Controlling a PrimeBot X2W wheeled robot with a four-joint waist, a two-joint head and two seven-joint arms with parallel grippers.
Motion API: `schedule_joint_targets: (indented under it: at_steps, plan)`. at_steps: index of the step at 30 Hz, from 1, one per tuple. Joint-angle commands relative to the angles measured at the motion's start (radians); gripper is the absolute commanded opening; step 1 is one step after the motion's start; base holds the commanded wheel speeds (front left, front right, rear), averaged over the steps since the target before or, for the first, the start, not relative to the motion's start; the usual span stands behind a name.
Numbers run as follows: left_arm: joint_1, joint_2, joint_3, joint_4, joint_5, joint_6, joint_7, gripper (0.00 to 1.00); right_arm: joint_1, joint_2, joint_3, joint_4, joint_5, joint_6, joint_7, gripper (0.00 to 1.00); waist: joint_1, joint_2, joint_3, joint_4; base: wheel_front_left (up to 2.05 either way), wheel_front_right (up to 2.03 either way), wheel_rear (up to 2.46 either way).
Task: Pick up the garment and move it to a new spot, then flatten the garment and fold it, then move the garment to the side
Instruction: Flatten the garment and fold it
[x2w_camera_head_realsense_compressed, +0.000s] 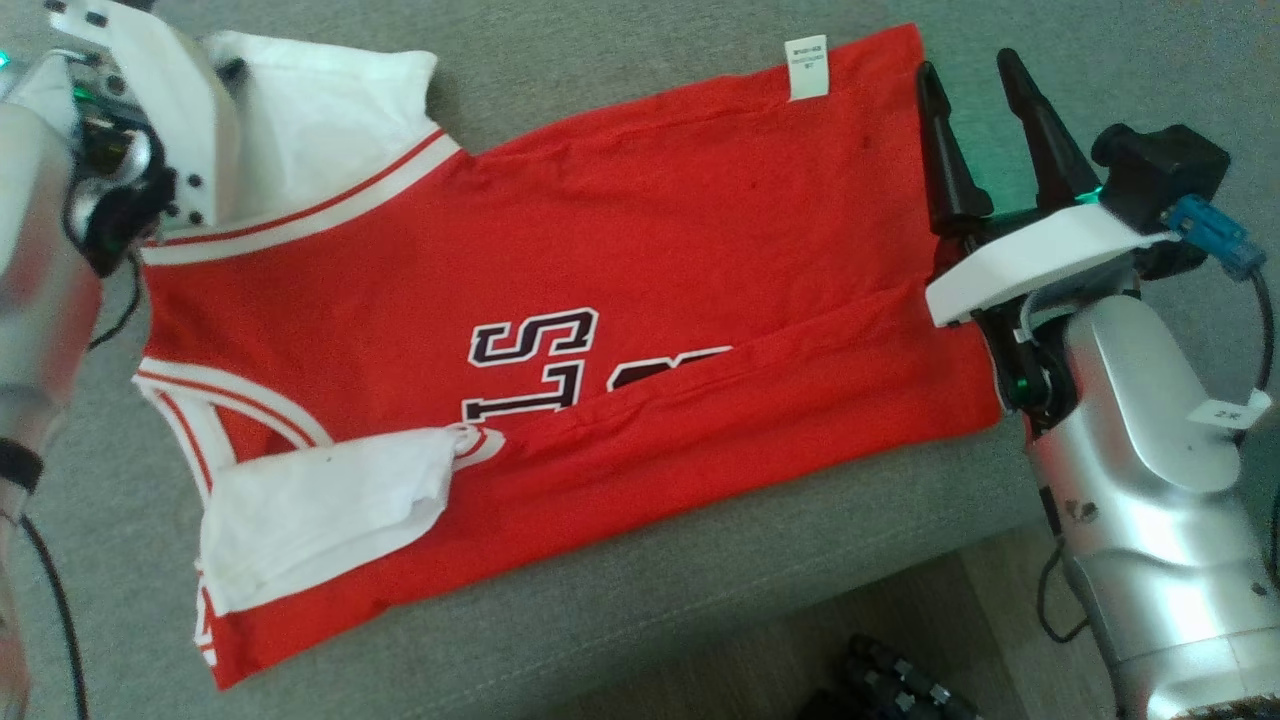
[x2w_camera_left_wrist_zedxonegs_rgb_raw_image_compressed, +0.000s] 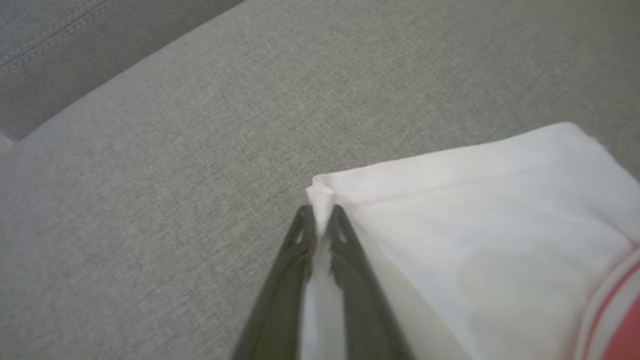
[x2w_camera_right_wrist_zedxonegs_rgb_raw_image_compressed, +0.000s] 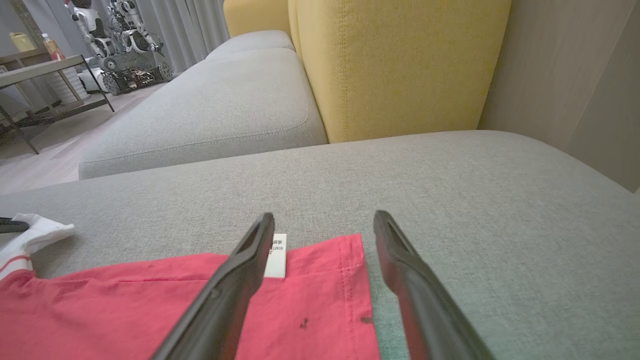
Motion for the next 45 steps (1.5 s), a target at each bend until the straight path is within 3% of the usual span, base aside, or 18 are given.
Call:
schedule_joint_targets:
  at_steps: [1,11,22,31,42,43,44,45]
  plan:
    - [-0.053,0.025,0.019,-0.012,-0.025,0.001,-0.021,0.0,-0.017,-0.002,0.001,-0.015,0.004,-0.001,-0.007,1.0,-0.0001,0.0,-0.005,0.016,0.0,0.0,0.0]
    - [-0.024,-0.012,0.002,-0.049,-0.079,0.001,-0.21,0.0,-0.038,-0.056,-0.041,0.039,0.028,-0.001,0.053,1.0,-0.0001,0.0,-0.063,0.137,0.0,0.0,0.0]
    - [0.127,-0.011,-0.011,-0.228,-0.119,0.016,-0.357,0.0,-0.091,-0.199,-0.042,0.178,0.054,-0.001,0.227,1.0,-0.0001,0.0,-0.107,0.279,0.0,0.0,0.0]
    - [0.224,0.016,-0.013,-0.391,-0.131,0.07,-0.37,0.0,-0.129,-0.283,-0.024,0.314,0.07,-0.001,0.317,1.0,-0.0001,0.0,-0.105,0.327,0.0,0.0,0.0]
    - [0.24,0.043,-0.025,-0.481,-0.132,0.099,-0.327,0.0,-0.184,-0.288,0.033,0.41,0.097,-0.001,0.328,1.0,-0.0001,0.0,-0.079,0.327,0.0,0.0,0.0]
    - [0.24,0.045,-0.025,-0.484,-0.131,0.101,-0.325,0.0,-0.186,-0.286,0.043,0.416,0.103,-0.001,0.333,0.68,-0.0001,0.0,-0.078,0.326,0.0,0.0,0.0]
    - [0.24,0.047,-0.025,-0.485,-0.132,0.104,-0.324,0.0,-0.188,-0.285,0.052,0.421,0.111,-0.001,0.338,0.22,-0.0001,0.0,-0.078,0.325,0.0,0.0,0.0]
    - [0.24,0.048,-0.024,-0.486,-0.133,0.106,-0.322,0.0,-0.19,-0.285,0.061,0.425,0.118,-0.001,0.339,0.0,-0.0001,0.0,-0.079,0.325,0.0,0.0,0.0]
